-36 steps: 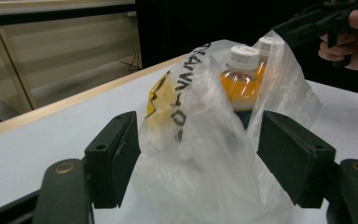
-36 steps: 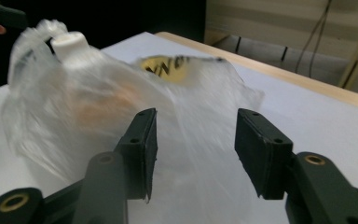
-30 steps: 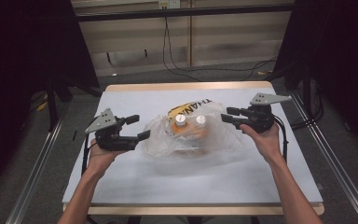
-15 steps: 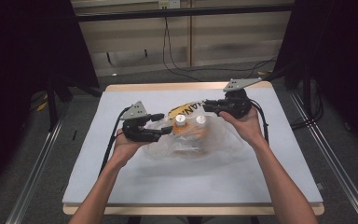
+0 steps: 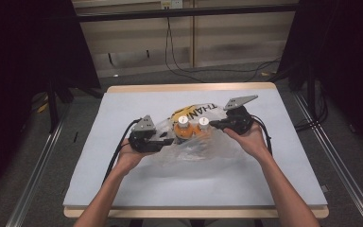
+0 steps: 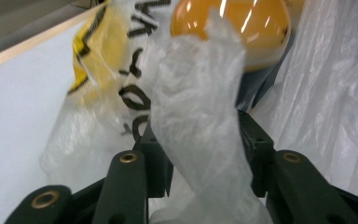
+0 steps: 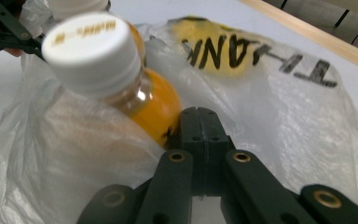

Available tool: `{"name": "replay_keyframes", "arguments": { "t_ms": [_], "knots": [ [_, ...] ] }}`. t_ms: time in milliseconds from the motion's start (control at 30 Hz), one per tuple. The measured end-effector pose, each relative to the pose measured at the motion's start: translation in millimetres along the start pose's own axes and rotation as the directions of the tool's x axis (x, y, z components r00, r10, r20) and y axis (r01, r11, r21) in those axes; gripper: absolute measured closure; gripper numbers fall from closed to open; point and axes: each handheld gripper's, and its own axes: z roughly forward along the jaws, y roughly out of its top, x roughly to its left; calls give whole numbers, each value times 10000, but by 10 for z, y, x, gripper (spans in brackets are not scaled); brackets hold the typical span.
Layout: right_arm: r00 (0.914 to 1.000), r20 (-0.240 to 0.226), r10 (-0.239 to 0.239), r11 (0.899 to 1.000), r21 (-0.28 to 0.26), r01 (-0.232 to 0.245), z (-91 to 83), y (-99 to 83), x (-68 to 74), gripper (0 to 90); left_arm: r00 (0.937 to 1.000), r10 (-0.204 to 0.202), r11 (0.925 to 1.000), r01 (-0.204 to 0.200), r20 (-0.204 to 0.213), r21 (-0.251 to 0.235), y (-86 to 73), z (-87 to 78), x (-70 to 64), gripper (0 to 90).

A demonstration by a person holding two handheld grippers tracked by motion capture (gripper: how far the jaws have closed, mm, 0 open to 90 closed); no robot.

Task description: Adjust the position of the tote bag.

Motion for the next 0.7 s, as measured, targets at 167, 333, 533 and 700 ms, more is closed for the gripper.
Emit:
{"name": "replay_keyframes", "arguments": {
  "t_ms": [167, 333, 533, 700],
  "knots": [
    [9999, -89, 90, 10000, 36, -90, -3, -116, -6, 900, 9989, 416, 9962, -432, 224, 762, -63, 125, -43, 771],
    [9999, -62, 127, 9984, 553, -123, 62, -292, -25, 900, 9977, 671, 9825, -638, -130, 1751, -151, 268, -16, 845],
    [9999, 151, -34, 9919, 1273, 15, 197, -399, -57, 900, 9970, 606, 9678, -470, -475, 2474, -219, 317, 60, 856],
    [9990, 421, -127, 9812, 1929, 43, 296, -514, -115, 900, 9958, 511, 9627, -289, -760, 2690, -282, 257, 133, 861]
  ]
}}
